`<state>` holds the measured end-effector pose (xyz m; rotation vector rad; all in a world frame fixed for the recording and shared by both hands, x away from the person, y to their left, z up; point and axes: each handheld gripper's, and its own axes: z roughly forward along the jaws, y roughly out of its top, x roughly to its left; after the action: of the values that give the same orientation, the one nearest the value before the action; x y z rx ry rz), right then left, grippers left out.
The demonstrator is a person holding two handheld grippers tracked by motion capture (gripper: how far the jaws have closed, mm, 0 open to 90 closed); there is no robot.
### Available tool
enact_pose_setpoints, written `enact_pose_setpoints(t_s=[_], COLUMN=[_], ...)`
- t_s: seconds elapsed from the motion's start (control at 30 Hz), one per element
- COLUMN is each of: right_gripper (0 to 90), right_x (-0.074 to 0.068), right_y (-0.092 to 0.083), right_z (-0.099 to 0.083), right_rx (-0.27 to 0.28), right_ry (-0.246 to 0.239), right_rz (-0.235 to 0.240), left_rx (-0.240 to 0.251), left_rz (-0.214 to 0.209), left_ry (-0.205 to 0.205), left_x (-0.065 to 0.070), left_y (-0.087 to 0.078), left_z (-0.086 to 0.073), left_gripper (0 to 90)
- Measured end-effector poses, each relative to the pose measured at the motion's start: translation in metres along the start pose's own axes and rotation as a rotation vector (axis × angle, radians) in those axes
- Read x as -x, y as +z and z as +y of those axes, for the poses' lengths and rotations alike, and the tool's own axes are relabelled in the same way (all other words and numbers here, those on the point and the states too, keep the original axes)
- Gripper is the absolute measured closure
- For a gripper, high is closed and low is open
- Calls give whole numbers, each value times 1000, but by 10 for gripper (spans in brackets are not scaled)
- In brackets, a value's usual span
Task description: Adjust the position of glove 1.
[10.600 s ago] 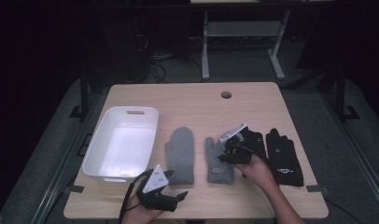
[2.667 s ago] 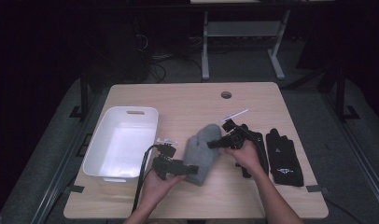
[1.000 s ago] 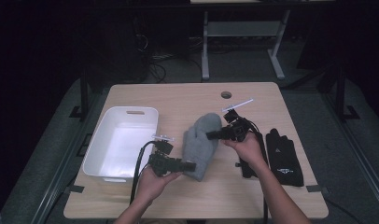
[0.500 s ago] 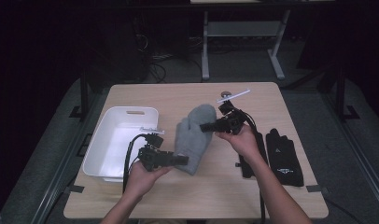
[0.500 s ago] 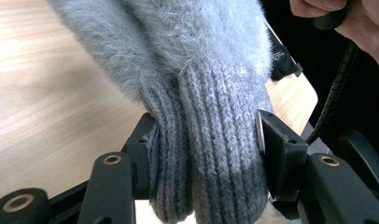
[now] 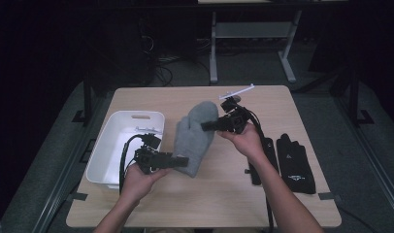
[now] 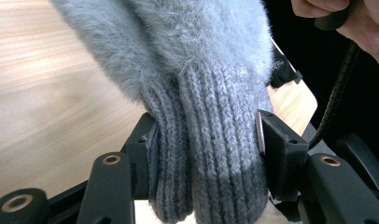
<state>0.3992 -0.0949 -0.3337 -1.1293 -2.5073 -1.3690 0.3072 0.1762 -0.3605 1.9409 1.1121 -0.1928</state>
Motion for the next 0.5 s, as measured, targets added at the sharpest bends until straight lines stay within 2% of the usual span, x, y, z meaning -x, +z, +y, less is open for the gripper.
enact_pose_setpoints(t_s=[0.07, 0.27, 0.5], right_gripper=[741, 741, 741], right_x=[-1, -5, -17], right_y=[1, 4, 11], right_z=[3, 12, 29], right_rx=[4, 2, 4], right_ry=[0, -10, -33], right_rz=[5, 13, 27], left_rx=[-6, 12, 40], left_rz=[4, 7, 23], left_ry=[9, 0, -3], left_x=[-1, -4, -8], left_y=[-2, -12, -31], left_z=[1, 2, 3], left_gripper=[466, 466, 466])
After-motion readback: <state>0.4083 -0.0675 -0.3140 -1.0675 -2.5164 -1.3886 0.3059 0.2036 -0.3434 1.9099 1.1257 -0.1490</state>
